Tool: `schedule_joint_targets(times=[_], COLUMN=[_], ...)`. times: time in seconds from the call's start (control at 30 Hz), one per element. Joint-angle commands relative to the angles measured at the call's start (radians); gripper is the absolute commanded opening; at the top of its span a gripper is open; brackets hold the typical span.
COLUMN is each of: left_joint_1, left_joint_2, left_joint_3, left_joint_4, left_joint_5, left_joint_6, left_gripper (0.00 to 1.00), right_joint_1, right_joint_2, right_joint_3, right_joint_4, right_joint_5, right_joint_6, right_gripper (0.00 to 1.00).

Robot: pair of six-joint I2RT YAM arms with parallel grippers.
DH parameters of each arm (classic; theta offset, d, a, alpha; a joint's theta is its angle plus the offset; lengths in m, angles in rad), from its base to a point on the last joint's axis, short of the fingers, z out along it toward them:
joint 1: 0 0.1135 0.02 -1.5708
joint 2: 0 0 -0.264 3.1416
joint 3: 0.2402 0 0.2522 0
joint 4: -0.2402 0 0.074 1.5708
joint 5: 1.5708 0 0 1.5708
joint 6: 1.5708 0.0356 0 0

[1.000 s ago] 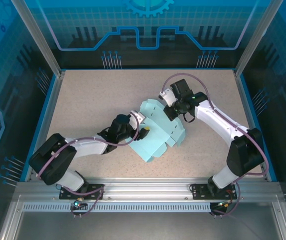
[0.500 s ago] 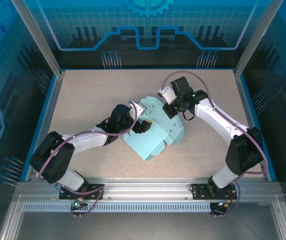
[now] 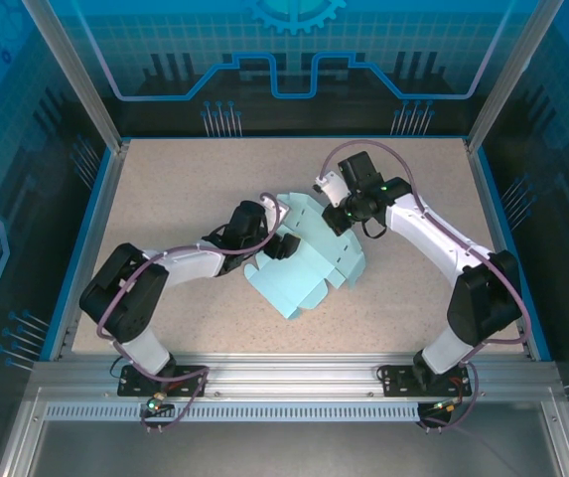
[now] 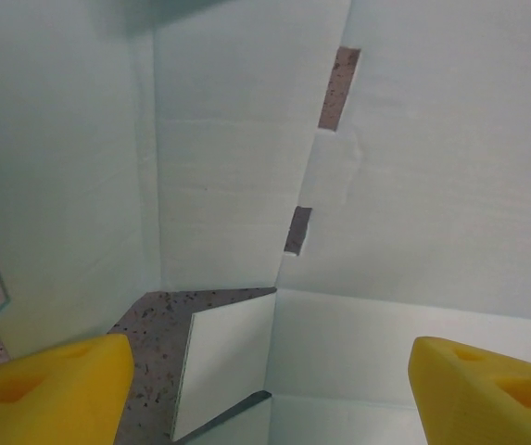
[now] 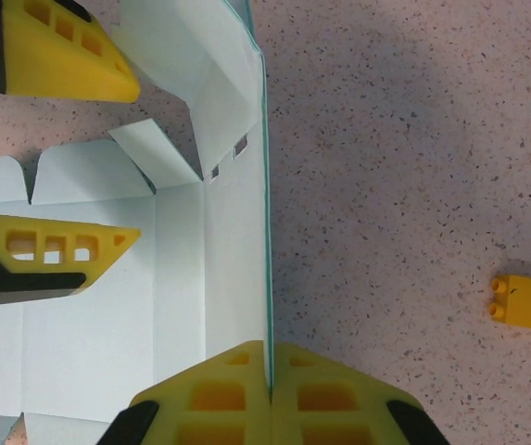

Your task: Fold the paper box

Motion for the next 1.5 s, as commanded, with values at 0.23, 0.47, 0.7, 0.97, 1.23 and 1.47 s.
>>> schedule_joint_targets(times=[0.23,0.47,0.7,0.97,1.23,1.47], left_joint_1=[-0.002,-0.039,-0.075,-0.06,0.044,0.132], left_joint_2=[0.007,0.02,0.072,-0.002,-0.18,-0.155], left_joint_3=[-0.002,-0.025,-0.031,-0.063,-0.093,0.032], left_joint_4=[0.06,0.094,0.144,0.173,0.154,0.091], left_joint_5=[0.212,0.251,0.232,0.233,0.352,0.475], left_joint_6=[-0.051,-0.05,-0.06,-0.08,-0.149,-0.244], left_gripper=[0.62,0.56,0.58,0.62,0.66,0.68], right_joint_1=[-0.011,-0.012,-0.012,-0.017,-0.022,-0.026], right_joint_2=[0.018,0.032,0.033,0.011,-0.023,-0.035], right_joint_3=[0.038,0.056,0.047,0.019,0.002,0.014], right_joint_4=[-0.008,-0.008,0.007,0.021,0.009,-0.003], right_joint_5=[-0.027,-0.037,-0.059,-0.039,-0.02,-0.049], right_joint_6=[0.026,0.047,0.055,0.028,-0.035,-0.044], right_gripper=[0.0,0.0,0.0,0.0,0.0,0.0])
